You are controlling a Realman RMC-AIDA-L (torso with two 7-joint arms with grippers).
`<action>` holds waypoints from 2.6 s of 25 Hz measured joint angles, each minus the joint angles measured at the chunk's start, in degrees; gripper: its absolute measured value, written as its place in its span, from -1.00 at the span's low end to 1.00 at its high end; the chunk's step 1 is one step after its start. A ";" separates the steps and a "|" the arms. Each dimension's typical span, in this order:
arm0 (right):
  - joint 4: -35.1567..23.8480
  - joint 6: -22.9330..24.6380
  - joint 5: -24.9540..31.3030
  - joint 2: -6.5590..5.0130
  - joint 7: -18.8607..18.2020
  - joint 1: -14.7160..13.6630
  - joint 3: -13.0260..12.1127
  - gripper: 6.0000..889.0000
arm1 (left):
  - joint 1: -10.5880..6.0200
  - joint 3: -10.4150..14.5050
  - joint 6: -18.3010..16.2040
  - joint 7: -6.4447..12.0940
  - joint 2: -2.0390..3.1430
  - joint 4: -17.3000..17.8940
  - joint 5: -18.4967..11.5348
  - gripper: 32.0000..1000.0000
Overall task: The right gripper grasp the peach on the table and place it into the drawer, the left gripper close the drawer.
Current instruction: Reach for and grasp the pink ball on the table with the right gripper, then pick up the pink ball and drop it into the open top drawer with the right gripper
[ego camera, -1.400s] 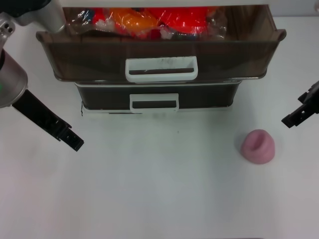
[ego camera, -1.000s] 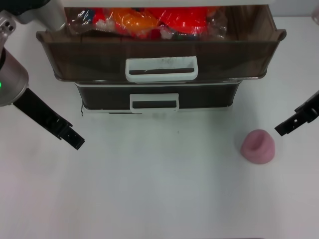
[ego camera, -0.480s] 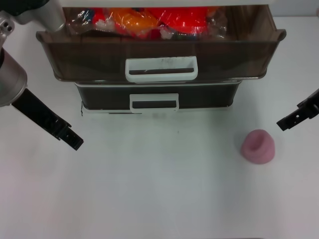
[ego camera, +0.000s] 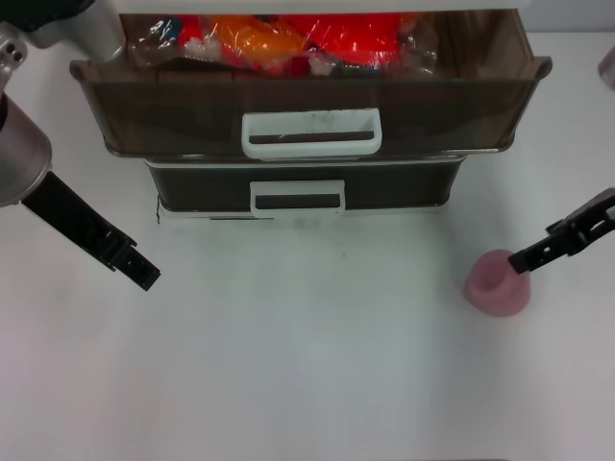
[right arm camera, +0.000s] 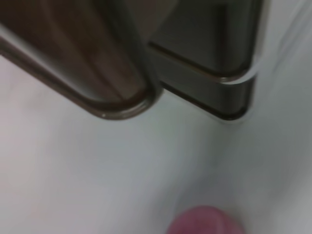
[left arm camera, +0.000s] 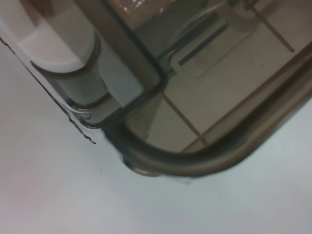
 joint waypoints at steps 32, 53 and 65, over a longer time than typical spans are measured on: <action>17.59 -13.46 1.57 0.24 -5.43 3.23 -0.36 0.63 | -0.41 0.42 0.45 -0.43 -0.10 -0.61 0.00 0.59; 17.32 -13.64 2.20 0.24 -5.44 3.26 -0.34 -0.23 | -0.41 0.42 0.45 -0.43 -0.10 -0.61 0.00 0.59; 17.10 -13.65 2.18 0.24 -5.45 3.26 -0.34 -0.87 | -0.40 0.41 0.40 -0.43 -0.10 -0.61 0.00 0.59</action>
